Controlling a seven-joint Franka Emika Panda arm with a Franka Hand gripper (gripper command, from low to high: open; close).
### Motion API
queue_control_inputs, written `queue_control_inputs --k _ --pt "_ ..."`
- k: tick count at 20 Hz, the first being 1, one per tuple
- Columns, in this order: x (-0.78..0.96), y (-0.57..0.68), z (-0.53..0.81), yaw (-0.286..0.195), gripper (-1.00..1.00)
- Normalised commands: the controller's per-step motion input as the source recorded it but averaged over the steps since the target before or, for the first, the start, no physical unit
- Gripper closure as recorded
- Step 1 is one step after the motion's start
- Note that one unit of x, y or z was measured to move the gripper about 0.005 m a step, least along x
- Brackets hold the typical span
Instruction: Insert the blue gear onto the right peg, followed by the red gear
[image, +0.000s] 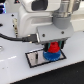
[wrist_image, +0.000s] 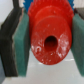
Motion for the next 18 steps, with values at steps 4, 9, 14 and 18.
queue_control_inputs --k 4,9,14,18 --pt "0.35 0.05 -0.05 0.0 1.0" --pt "0.29 0.06 -0.17 0.0 1.0" --pt "0.14 0.1 0.0 0.0 -1.0" --pt "0.02 0.15 0.55 0.0 -1.0"
